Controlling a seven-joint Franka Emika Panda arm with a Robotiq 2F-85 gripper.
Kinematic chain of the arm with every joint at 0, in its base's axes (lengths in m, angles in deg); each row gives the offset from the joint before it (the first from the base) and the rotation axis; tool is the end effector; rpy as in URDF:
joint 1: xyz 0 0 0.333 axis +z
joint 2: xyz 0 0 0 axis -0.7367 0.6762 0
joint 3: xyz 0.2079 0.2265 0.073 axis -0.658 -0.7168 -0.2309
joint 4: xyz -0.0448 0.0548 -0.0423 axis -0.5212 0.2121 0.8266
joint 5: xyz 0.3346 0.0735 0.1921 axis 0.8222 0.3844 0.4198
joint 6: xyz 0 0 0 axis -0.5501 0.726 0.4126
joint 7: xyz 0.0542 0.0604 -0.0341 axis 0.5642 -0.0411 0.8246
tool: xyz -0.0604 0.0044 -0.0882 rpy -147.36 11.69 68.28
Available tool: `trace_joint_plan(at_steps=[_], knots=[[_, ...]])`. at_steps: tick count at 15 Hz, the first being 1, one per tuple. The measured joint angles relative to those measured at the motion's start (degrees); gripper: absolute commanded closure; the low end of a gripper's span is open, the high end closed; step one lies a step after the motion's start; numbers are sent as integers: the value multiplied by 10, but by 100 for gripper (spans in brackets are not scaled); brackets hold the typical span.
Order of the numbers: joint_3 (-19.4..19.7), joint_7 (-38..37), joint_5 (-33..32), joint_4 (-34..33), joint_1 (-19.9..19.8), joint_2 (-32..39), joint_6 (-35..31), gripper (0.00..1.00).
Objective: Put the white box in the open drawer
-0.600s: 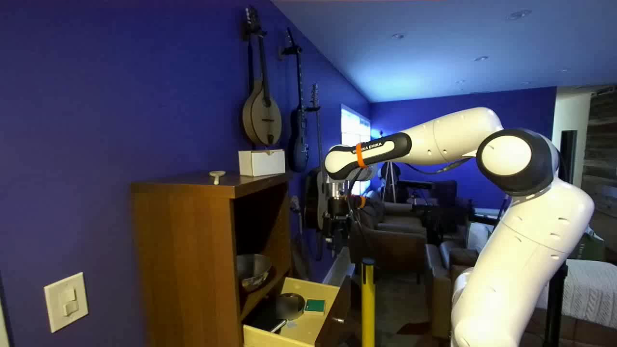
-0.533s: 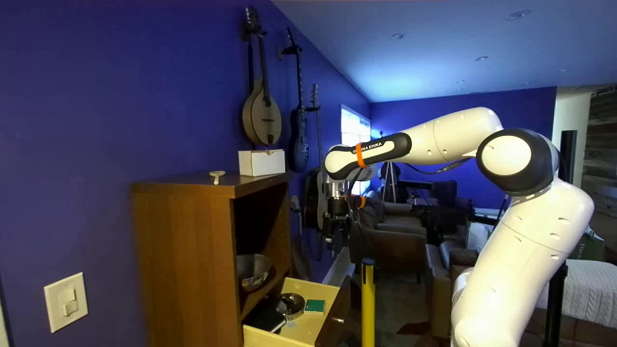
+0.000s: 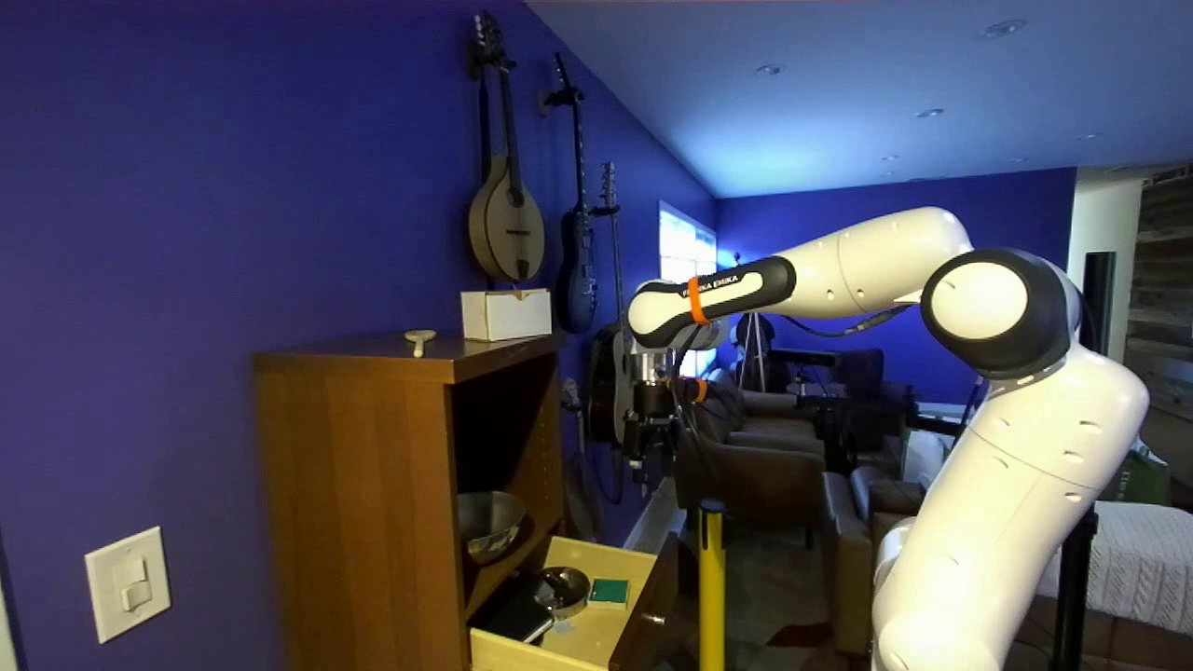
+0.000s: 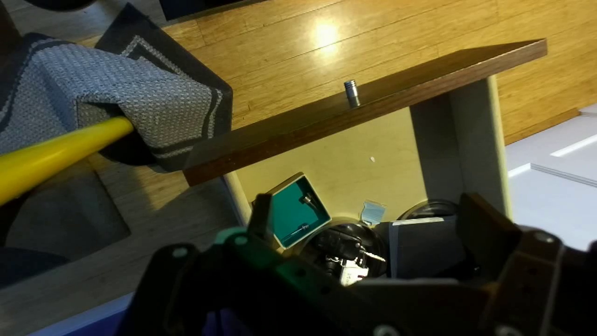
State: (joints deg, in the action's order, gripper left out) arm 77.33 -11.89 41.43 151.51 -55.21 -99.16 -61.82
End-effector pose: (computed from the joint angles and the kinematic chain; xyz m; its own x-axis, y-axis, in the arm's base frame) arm 0.3782 -0.2010 0.5124 0.9624 -0.2574 -0.0873 -0.2697 -0.9437 -0.1917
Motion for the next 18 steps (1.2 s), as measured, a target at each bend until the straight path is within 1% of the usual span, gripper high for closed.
trace_joint_plan(at_steps=[7, 9, 10, 12, 15, 18], knots=[[0, 0, 0, 0, 0, 0, 0, 0], [-5, -5, -1, 0, -4, 0, -4, 0], [-11, -21, 0, 0, -7, 0, -13, 0], [-19, -68, 26, -4, -10, 2, -34, 0], [-20, -126, 74, -45, -15, 10, -38, 0], [-16, -175, 114, -119, -30, 25, -37, 0]])
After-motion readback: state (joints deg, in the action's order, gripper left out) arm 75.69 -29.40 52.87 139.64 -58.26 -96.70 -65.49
